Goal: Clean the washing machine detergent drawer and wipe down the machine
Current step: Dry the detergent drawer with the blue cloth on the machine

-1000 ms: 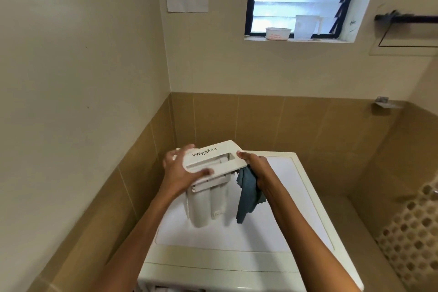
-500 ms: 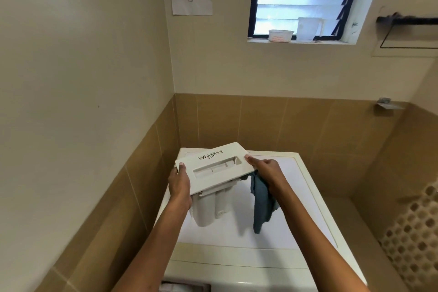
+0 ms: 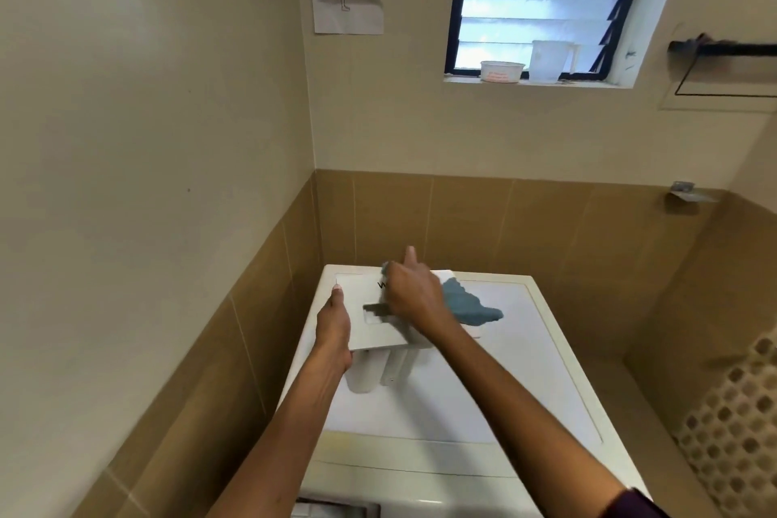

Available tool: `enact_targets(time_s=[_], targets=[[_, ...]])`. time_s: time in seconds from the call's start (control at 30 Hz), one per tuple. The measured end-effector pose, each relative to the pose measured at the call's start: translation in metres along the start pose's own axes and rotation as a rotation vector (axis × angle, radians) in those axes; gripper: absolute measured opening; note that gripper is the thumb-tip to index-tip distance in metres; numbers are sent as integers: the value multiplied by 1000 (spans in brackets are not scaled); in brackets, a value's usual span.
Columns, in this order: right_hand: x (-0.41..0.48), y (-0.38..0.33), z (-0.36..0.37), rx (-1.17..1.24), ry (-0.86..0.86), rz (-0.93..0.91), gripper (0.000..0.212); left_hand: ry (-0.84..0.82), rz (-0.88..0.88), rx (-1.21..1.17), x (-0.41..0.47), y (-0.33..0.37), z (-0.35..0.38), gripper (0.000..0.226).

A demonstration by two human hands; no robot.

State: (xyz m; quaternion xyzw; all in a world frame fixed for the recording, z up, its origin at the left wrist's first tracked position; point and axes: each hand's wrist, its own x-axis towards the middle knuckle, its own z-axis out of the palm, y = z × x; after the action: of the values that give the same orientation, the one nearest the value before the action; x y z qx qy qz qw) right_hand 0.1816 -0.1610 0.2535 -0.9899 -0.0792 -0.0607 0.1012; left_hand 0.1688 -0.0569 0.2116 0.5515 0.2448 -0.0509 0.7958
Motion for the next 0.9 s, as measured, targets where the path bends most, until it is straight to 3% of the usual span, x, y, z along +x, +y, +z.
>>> enact_targets(time_s=[0.13, 0.27, 0.43, 0.63, 0.77, 0.9], targets=[[-7, -32, 13, 32, -68, -355, 33, -24, -78, -117, 7, 3, -12, 45], [-10, -21, 11, 98, -194, -528, 39, 6, -60, -100, 11, 2, -26, 42], [-16, 31, 1, 203, -244, -542, 42, 65, -76, -10, 9, 6, -25, 48], [-15, 78, -19, 245, -86, -309, 49, 85, -87, -6, 12, 9, -24, 45], [-21, 43, -9, -59, -73, -339, 37, 93, -38, 16, 13, 8, -20, 44], [-20, -8, 9, -150, -84, -475, 34, 83, 8, 5, 13, 3, -19, 43]])
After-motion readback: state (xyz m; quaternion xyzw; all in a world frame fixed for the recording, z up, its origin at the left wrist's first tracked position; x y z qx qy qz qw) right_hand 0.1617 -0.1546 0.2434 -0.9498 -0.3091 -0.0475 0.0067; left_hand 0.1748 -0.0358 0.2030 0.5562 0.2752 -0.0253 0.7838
